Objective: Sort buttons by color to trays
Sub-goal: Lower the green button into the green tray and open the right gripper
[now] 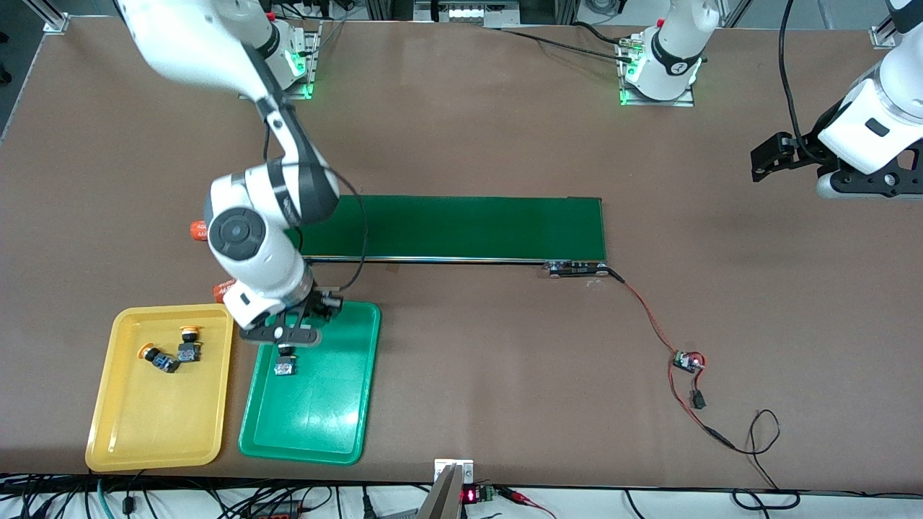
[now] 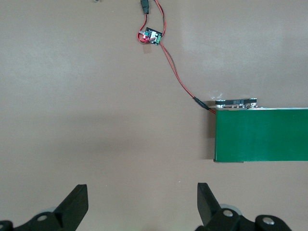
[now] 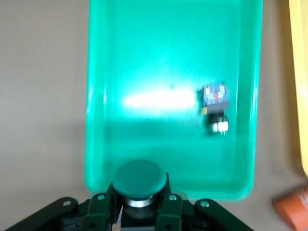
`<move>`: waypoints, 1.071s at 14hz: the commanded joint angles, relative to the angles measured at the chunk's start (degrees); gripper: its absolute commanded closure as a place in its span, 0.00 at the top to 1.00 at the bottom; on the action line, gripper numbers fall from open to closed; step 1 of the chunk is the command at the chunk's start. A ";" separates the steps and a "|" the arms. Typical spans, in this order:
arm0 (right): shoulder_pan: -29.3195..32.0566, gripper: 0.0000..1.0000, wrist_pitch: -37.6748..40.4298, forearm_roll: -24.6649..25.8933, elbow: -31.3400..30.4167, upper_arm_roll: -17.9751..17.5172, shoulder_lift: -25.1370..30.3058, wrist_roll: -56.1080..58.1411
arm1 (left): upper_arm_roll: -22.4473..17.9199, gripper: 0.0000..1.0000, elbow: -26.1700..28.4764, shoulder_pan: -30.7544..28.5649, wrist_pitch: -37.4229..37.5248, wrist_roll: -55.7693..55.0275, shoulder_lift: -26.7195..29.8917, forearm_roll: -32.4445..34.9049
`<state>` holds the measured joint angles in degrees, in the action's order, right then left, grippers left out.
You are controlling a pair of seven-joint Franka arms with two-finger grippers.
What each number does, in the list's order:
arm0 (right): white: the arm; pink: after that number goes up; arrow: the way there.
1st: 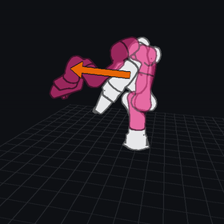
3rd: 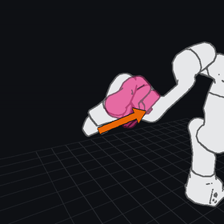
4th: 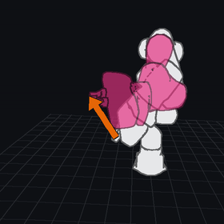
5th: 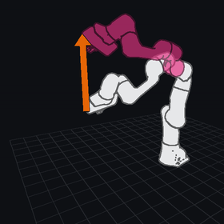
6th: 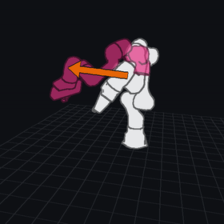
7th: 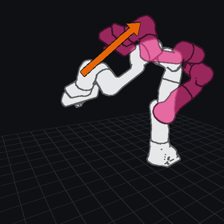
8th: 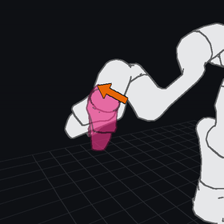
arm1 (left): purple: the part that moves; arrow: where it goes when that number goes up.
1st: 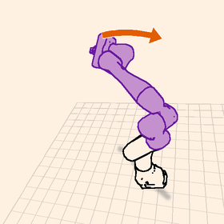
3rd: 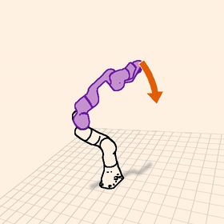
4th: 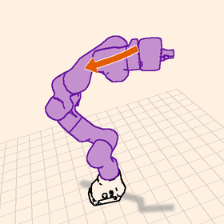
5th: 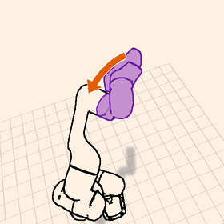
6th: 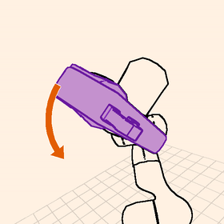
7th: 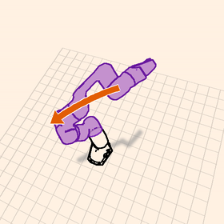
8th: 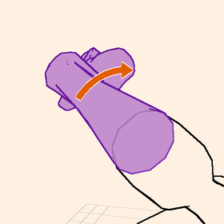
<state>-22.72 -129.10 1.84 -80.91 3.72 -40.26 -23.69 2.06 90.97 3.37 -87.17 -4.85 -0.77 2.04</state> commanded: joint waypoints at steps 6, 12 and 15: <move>1.01 0.04 -15.30 2.38 4.71 -0.38 -14.14 0.74 | 0.13 1.00 -1.49 -0.03 1.39 1.24 -0.19 0.60; 1.02 1.00 -15.04 2.12 3.49 -0.47 -11.78 0.92 | 0.13 1.00 -1.41 -0.12 1.74 1.24 -0.19 0.34; 1.02 1.00 -7.26 2.12 -1.34 -0.55 -2.75 1.10 | 0.05 1.00 -1.23 -0.12 1.92 1.16 -0.10 0.25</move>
<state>-22.10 -142.43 3.36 -77.44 3.76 -51.06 -23.61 2.10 90.84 3.40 -86.59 -4.85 -0.78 2.04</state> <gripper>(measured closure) 0.251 0.000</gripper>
